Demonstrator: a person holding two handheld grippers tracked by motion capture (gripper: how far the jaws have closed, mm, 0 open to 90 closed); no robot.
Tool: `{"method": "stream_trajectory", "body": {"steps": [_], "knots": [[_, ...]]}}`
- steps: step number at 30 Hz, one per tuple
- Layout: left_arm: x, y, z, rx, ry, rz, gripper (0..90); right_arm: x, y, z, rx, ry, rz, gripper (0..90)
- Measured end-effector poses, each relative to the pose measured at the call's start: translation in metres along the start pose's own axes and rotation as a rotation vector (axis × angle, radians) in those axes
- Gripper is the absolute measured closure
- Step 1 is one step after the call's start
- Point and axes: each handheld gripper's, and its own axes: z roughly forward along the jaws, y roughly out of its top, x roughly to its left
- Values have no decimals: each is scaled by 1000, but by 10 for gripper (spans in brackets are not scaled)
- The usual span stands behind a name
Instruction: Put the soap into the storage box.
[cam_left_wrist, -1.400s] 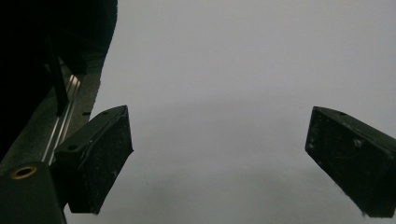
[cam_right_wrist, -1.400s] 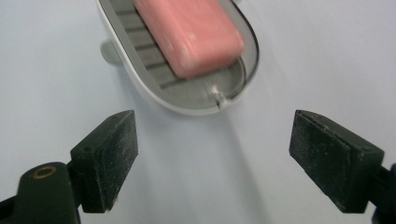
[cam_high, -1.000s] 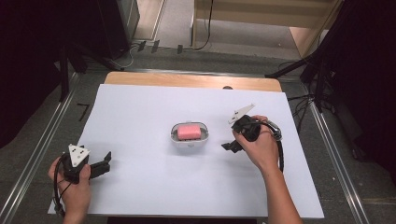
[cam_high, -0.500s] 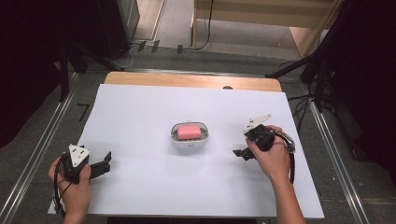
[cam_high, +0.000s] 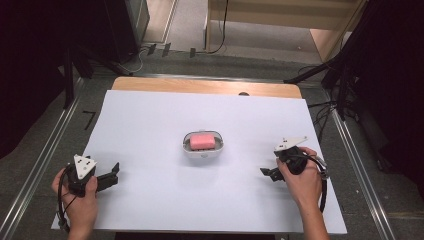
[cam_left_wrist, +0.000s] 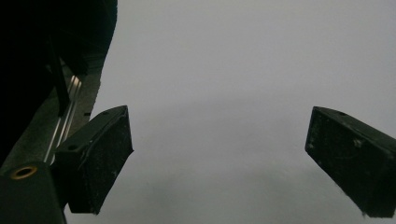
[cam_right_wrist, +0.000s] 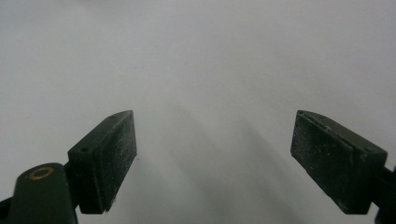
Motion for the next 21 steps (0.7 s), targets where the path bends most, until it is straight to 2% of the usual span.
{"method": "stream_trajectory", "body": {"steps": [3,5,7,13,16,19,21], "knots": [[0,0,0,0,0,0,80,1,-9,-3,-22,-8,26,140],[0,0,0,0,1,1,80,1,-14,-5,-41,-18,26,137],[0,0,0,-2,1,0,80,2,-20,-8,-63,-42,35,135],[-1,0,0,-4,-1,2,80,4,-41,-17,-173,-85,71,136],[-1,0,0,-5,4,5,80,5,-50,-22,-222,-82,99,136],[-1,0,-1,-4,4,7,80,7,-58,-26,-241,-91,107,137],[-1,0,-1,-4,4,7,80,8,-63,-28,-247,-114,111,137]]}}
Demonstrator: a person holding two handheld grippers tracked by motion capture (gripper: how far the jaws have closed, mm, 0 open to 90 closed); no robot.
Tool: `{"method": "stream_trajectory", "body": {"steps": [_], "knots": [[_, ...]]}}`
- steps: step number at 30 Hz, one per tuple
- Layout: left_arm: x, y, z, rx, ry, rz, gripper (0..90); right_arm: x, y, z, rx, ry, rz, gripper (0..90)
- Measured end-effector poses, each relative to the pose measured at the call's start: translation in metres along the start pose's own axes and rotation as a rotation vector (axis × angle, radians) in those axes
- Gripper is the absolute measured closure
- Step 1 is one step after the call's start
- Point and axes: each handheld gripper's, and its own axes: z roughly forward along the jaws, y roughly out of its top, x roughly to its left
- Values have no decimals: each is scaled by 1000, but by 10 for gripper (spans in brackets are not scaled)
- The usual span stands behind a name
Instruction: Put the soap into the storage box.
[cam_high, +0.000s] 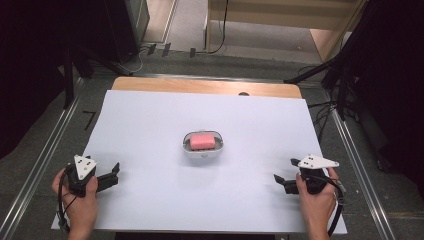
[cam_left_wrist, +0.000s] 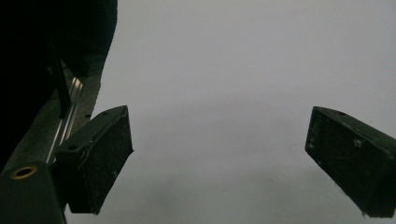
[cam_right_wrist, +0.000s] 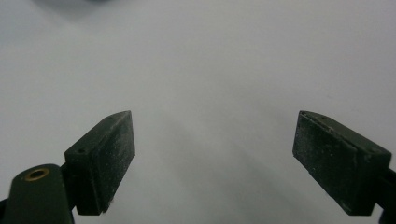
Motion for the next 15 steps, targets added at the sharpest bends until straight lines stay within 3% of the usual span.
{"method": "stream_trajectory", "body": {"steps": [12,15], "knots": [[0,0,0,-5,-1,3,80,-9,-39,-30,-103,-71,110,134],[0,0,0,-6,-1,2,80,-12,-44,-35,-99,-78,114,134]]}}
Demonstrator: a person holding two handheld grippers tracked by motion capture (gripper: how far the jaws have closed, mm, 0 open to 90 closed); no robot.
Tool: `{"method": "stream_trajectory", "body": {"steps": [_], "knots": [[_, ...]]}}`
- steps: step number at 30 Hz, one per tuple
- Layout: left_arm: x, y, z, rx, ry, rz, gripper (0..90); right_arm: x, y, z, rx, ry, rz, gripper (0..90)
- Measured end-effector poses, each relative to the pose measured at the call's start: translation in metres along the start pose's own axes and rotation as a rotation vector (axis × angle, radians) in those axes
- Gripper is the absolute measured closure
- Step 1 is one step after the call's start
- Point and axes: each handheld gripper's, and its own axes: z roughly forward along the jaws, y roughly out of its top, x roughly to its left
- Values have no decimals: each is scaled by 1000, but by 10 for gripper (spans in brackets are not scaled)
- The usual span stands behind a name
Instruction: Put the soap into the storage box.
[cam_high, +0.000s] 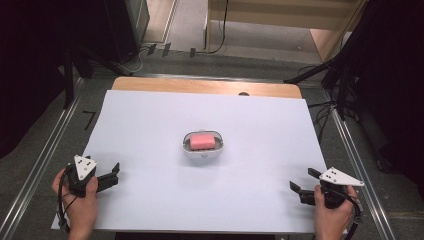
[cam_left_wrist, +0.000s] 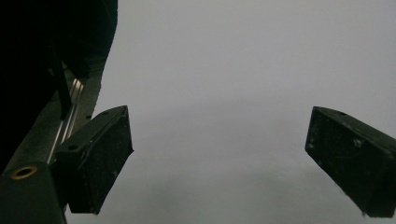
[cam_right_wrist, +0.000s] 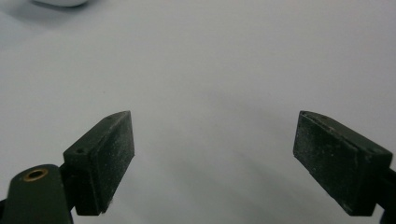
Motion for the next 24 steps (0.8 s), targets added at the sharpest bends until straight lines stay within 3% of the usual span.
{"method": "stream_trajectory", "body": {"steps": [7,11,17,24], "knots": [[1,0,1,7,0,-7,80,-11,-16,-15,-40,-40,60,136],[1,1,1,14,-1,-12,80,-15,-19,-18,-75,-36,99,143],[0,1,2,11,3,-7,80,-14,-23,-23,-142,-54,110,149],[0,0,1,8,3,-7,80,-13,-22,-21,-123,-62,96,170]]}}
